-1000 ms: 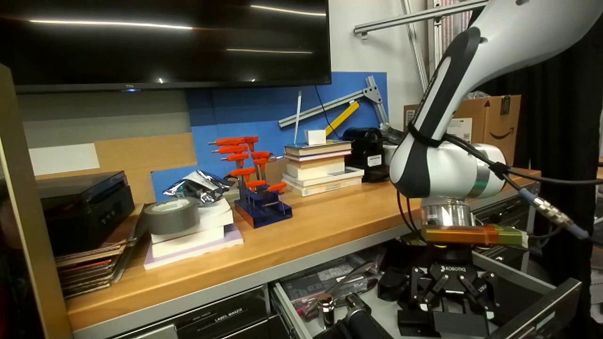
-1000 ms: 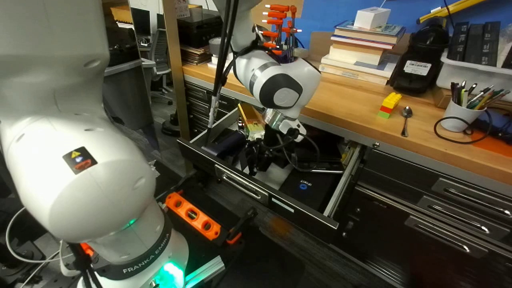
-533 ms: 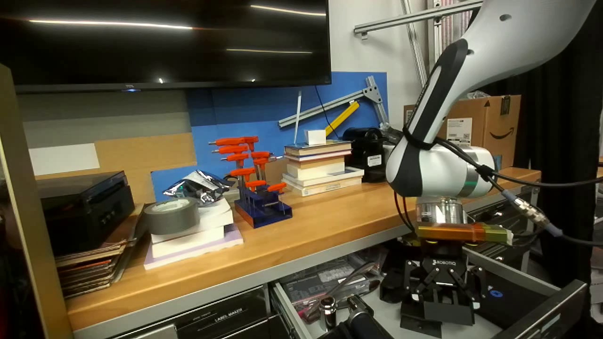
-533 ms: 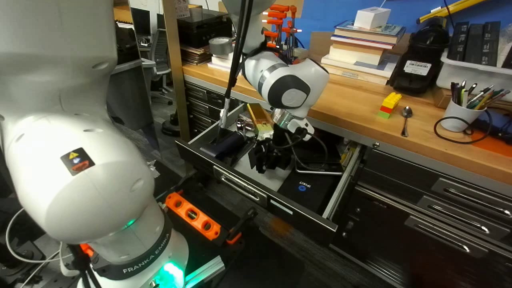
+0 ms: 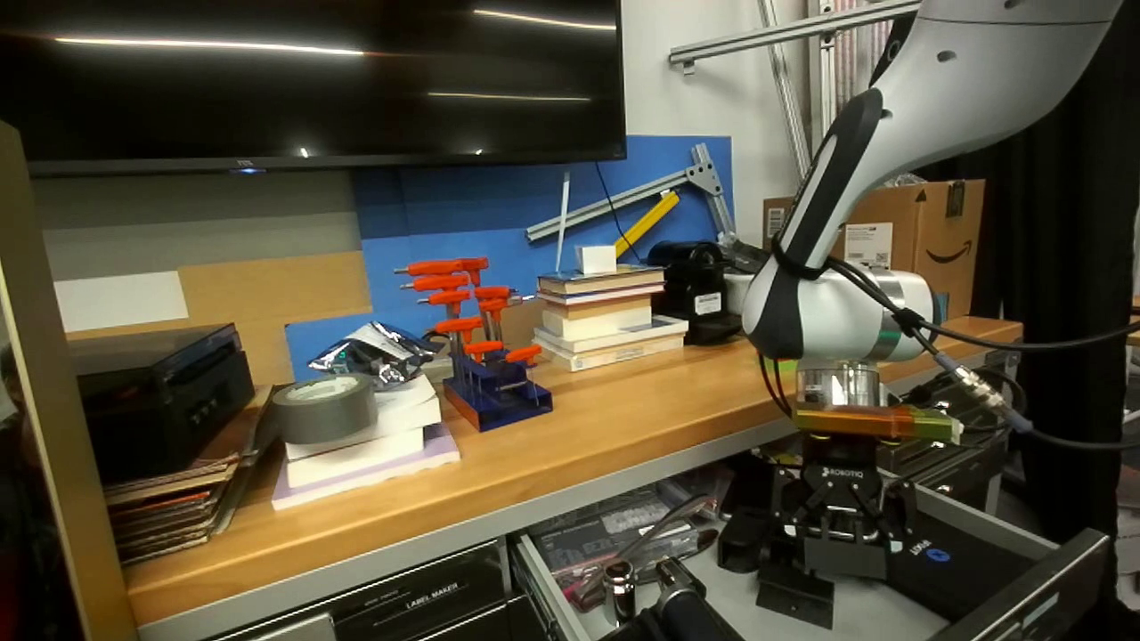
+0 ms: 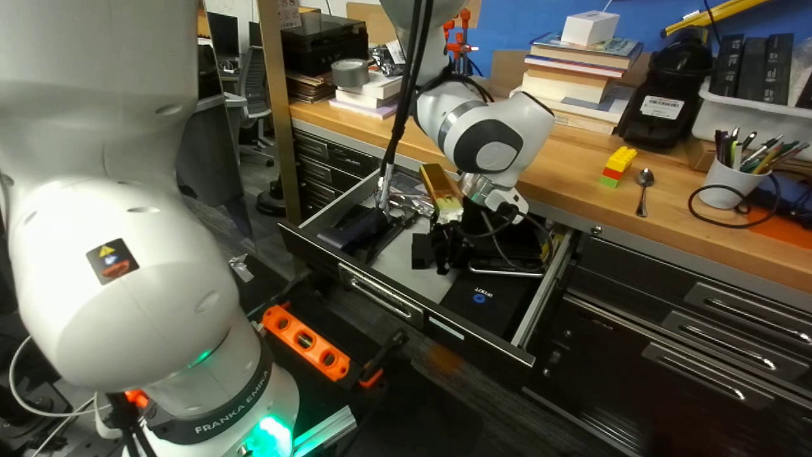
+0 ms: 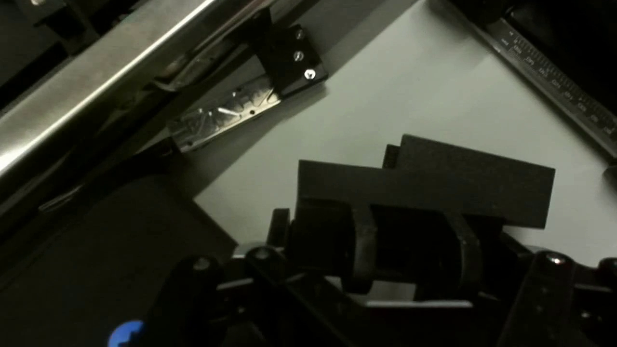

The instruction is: Put the black objects on the tabletop into the open drawer and then close the drawer

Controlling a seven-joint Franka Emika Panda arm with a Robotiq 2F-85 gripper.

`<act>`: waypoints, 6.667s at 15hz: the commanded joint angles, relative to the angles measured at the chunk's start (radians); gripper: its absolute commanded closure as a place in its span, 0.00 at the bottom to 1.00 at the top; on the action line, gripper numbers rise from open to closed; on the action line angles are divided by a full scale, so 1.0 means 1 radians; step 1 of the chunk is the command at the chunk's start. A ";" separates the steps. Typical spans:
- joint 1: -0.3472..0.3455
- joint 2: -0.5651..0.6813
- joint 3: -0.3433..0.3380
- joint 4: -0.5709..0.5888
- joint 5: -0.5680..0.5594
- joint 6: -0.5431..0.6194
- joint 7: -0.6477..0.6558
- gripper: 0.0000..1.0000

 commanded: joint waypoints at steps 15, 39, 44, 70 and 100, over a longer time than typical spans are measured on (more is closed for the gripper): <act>0.073 -0.047 -0.041 -0.153 0.010 0.190 0.396 0.00; 0.129 -0.368 -0.003 -0.220 -0.506 -0.193 1.060 0.00; 0.080 -0.418 -0.009 -0.332 -0.376 -0.079 1.028 0.00; 0.037 -0.320 -0.010 -0.413 -0.263 0.193 1.297 0.00; 0.005 -0.154 0.480 -0.287 0.840 0.805 0.445 0.00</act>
